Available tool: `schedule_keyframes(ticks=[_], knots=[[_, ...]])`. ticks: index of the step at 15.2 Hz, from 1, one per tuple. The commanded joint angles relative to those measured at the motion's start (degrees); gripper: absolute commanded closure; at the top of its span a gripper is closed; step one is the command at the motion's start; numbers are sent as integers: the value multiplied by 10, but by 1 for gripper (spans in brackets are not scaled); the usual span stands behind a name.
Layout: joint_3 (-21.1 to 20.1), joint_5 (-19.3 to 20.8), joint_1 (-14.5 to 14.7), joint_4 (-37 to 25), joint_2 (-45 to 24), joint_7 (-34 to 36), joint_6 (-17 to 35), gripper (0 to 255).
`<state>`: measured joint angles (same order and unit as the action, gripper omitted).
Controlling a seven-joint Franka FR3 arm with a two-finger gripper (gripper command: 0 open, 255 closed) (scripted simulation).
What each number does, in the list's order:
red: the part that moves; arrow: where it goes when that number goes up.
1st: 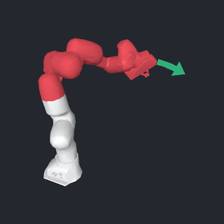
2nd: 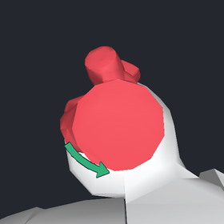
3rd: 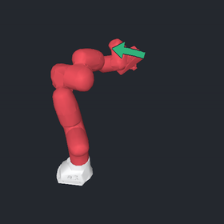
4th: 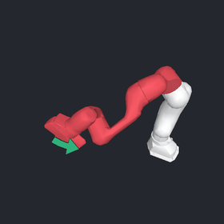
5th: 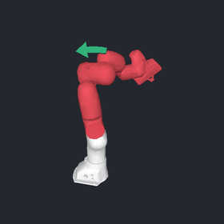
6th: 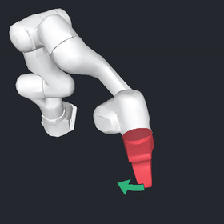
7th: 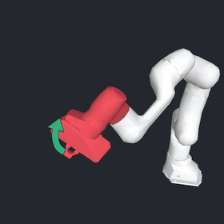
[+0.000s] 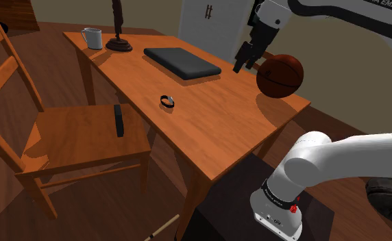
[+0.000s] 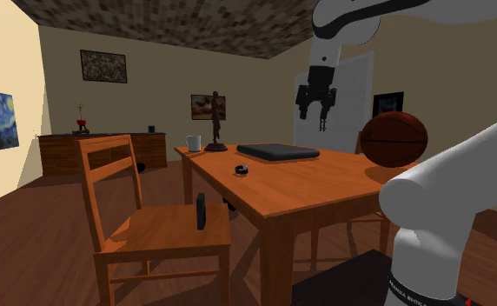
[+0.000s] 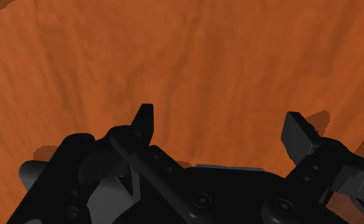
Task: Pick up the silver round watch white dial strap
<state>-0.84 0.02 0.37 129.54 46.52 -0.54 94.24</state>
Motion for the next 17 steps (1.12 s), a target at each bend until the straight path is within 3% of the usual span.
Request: schedule_keyframes(ticks=[1,9,17], knots=[[0,0,0,0,0,0,0,0],[-81,-10,4,-52,-150,89,55,0],[-152,17,5,-150,-325,185,83,0]])
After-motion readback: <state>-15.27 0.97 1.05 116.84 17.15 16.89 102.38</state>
